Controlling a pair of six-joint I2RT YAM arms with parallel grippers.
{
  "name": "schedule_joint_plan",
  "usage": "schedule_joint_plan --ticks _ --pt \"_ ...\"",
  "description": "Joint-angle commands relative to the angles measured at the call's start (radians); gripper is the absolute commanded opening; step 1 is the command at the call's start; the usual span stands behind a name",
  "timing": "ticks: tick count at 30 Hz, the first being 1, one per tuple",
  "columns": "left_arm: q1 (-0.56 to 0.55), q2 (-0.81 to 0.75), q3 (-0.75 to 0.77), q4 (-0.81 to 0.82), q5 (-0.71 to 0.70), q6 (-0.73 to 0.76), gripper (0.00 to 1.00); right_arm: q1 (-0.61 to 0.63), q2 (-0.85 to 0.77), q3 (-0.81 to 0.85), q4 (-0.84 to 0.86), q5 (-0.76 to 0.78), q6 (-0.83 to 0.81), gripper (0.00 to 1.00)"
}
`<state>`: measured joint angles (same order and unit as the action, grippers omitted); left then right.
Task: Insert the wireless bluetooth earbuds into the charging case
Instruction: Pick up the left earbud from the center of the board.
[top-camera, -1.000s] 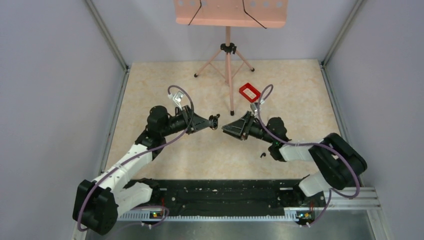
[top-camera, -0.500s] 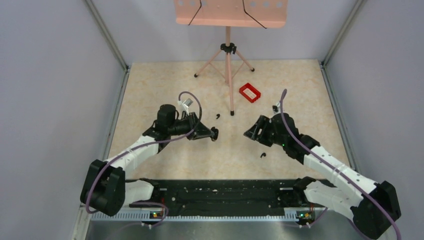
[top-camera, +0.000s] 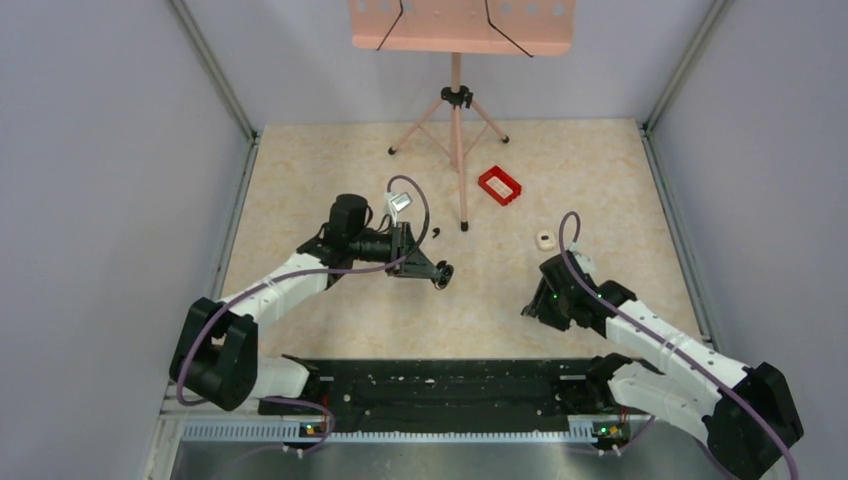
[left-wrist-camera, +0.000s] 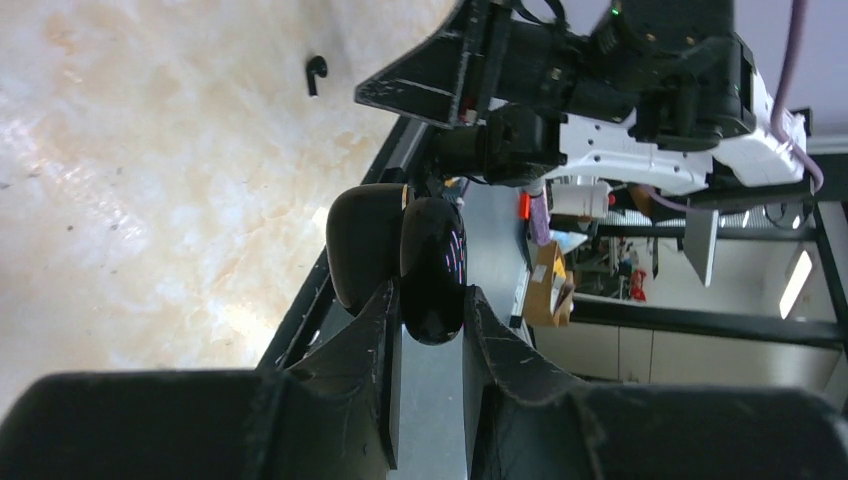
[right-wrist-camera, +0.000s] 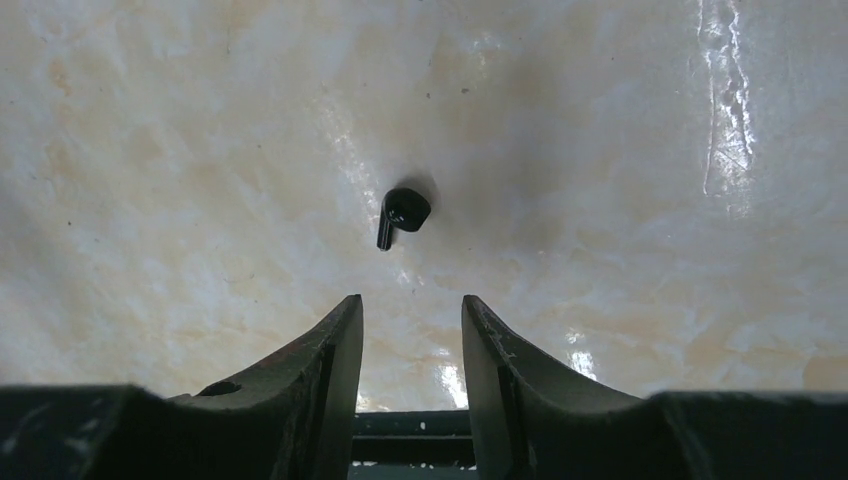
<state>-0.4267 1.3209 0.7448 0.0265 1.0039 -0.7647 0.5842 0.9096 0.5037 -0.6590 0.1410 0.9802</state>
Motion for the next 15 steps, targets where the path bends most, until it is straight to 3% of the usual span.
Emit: schedule_joint_plan --ticks 1,15 --pt "-0.029 0.027 0.069 -0.014 0.093 0.065 0.0 -0.007 0.041 0.007 0.015 0.029 0.002 0.4" --pt "-0.086 0.045 0.09 -0.003 0.069 0.06 0.0 -0.009 0.195 0.018 0.163 0.056 -0.003 0.34"
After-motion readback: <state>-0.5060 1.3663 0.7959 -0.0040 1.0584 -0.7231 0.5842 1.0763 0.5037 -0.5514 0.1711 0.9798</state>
